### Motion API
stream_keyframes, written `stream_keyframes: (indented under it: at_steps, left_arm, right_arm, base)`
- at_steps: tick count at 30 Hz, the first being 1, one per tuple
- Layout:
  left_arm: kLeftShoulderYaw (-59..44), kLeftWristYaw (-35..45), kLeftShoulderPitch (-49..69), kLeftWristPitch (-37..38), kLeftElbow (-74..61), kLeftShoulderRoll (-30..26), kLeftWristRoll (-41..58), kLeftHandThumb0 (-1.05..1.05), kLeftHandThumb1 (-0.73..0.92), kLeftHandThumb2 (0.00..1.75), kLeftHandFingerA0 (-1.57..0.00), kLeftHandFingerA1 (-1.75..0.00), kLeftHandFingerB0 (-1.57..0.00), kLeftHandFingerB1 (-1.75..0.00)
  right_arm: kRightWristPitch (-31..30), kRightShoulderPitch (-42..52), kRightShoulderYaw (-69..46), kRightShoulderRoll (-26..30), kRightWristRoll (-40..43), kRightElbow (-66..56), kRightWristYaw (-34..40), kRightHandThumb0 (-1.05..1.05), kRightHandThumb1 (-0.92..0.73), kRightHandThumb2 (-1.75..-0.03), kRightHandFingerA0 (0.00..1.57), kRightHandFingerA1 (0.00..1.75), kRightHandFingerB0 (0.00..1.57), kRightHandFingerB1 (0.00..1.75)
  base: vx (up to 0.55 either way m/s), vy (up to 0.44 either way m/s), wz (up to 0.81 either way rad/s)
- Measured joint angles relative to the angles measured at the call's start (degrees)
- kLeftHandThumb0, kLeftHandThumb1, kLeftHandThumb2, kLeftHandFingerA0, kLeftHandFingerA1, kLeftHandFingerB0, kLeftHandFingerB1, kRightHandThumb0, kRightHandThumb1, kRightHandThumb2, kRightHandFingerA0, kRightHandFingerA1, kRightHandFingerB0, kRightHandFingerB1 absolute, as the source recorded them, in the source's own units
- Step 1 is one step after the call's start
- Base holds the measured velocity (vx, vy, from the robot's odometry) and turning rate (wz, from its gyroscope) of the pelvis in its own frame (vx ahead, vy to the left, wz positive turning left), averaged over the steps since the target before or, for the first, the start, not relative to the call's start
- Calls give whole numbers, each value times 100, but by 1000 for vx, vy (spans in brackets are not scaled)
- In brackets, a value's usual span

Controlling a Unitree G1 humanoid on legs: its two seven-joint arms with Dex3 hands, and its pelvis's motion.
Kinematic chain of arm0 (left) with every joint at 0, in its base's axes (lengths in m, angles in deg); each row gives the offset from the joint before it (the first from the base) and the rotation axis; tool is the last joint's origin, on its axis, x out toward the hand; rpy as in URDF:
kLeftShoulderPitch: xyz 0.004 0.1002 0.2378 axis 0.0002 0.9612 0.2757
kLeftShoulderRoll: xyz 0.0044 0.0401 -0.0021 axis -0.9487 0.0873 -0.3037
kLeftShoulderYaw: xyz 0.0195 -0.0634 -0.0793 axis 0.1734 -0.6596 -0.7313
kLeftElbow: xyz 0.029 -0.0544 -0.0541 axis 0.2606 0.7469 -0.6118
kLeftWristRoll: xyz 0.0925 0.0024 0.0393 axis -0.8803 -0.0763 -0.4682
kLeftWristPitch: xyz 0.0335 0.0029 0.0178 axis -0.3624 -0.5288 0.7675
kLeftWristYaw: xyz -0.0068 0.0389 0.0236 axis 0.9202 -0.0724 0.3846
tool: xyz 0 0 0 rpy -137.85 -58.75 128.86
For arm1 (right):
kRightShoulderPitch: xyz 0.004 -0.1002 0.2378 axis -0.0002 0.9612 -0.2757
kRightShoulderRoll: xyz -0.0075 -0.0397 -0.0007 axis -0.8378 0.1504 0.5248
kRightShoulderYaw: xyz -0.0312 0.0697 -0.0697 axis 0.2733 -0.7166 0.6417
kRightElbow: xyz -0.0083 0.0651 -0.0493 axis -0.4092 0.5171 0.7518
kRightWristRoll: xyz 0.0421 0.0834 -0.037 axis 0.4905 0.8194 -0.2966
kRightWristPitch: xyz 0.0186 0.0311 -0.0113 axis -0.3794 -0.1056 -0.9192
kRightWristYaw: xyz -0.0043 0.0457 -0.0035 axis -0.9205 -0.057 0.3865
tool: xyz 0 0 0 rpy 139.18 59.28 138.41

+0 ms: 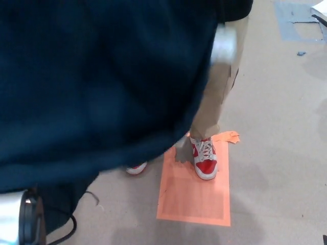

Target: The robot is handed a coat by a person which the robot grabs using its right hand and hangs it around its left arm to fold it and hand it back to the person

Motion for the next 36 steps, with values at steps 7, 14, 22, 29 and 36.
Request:
stream_keyframes:
  at_steps: [7, 14, 22, 29, 36]
  left_arm:
    - [49, 8, 33, -2, -53, 10, 41, -81, 86, 68, -12, -26, -9, -24]
    - [71, 17, 119, -7, -75, 10, 64, -80, 86, 66, -10, -27, -6, -25]
    - [107, 24, 275, -10, -194, 20, 77, -77, 85, 67, -12, -26, -9, -23]
    - [125, 64, 596, -52, -502, 42, 115, -77, 83, 67, -10, -26, -8, -23]
    - [130, 241, 1354, -80, -998, 55, 266, -72, 69, 106, -3, -37, -3, -32]
  right_arm:
    - [30, -22, -48, 7, -14, 13, 5, -82, -87, -112, 0, 15, 0, 10]
    - [48, -67, -53, 7, -16, 56, 1, -80, -85, -111, 0, 16, 0, 10]
    - [68, -67, -67, 7, -14, 98, -4, -81, -86, -111, 0, 16, 0, 9]
    - [73, -69, -59, 7, -29, 103, -8, -83, -87, -113, 0, 16, 0, 9]
    - [91, -72, -65, 7, -32, 89, -22, -79, -87, -111, 0, 15, 0, 10]
  base:
    - [0, 0, 0]
    - [0, 0, 0]
    - [0, 0, 0]
    - [0, 0, 0]
    - [0, 0, 0]
